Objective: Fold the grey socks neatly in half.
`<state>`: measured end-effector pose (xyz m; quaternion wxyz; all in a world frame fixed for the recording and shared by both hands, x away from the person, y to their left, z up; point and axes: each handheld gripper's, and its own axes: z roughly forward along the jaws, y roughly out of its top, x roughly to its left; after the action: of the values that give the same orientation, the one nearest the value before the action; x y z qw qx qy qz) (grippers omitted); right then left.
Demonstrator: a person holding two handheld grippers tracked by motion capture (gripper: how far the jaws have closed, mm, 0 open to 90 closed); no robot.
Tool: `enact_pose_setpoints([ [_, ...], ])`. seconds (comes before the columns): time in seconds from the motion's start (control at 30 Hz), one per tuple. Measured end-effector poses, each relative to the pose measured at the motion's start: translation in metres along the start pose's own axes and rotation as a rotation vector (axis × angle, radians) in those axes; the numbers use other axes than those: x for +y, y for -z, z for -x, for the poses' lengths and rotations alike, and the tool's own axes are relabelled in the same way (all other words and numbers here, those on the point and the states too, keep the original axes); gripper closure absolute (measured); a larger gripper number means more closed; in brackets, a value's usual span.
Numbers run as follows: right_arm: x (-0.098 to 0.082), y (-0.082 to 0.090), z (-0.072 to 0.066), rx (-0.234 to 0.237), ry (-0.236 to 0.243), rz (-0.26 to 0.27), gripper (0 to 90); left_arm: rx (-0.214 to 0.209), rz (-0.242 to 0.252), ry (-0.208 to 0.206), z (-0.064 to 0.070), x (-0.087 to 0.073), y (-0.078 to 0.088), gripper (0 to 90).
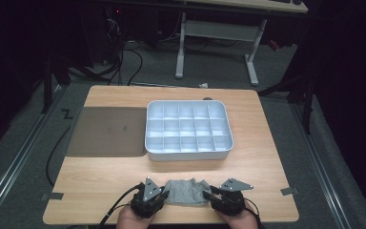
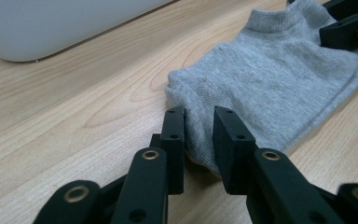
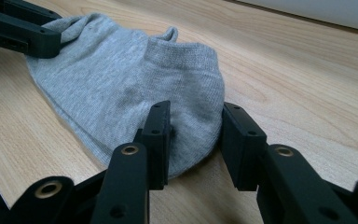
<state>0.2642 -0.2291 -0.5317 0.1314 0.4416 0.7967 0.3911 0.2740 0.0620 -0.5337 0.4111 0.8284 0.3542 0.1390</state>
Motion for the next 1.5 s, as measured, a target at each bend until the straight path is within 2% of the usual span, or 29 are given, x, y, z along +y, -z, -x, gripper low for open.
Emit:
enact_pose_setpoints([
  [0.5, -0.001, 0.001, -0.003, 0.013, 0.015, -0.009, 65.8, 0.008, -0.001, 0.003, -0.001, -0.002, 0.002, 74.8],
  [0.63, -0.001, 0.001, -0.003, 0.019, 0.019, -0.010, 72.2, 0.008, -0.001, 0.003, -0.001, -0.002, 0.002, 74.6],
  [0.77, -0.002, 0.001, -0.001, 0.060, 0.003, -0.017, 82.9, 0.010, -0.002, 0.003, -0.002, -0.002, 0.003, 74.5],
  [0.87, -0.001, 0.001, -0.003, 0.058, 0.017, -0.021, 85.7, 0.012, -0.002, 0.001, -0.002, -0.002, 0.003, 74.5],
  [0.93, 0.000, 0.003, -0.006, 0.048, 0.042, -0.015, 86.3, 0.013, -0.004, -0.001, -0.002, -0.002, 0.003, 74.5],
  [1.13, 0.007, 0.018, -0.007, 0.031, 0.056, 0.081, 86.4, 0.010, 0.000, -0.008, 0.000, -0.002, 0.002, 74.4],
  [1.27, 0.008, 0.021, -0.004, 0.031, 0.046, 0.087, 86.4, 0.009, 0.000, -0.011, 0.001, -0.002, 0.002, 74.1],
  [1.43, 0.006, 0.016, -0.004, 0.043, 0.038, 0.056, 86.3, 0.015, 0.001, -0.011, 0.001, 0.001, 0.003, 72.5],
  [1.5, 0.006, 0.016, -0.004, 0.043, 0.042, 0.055, 86.2, 0.017, 0.027, -0.009, 0.001, 0.004, 0.008, 69.7],
])
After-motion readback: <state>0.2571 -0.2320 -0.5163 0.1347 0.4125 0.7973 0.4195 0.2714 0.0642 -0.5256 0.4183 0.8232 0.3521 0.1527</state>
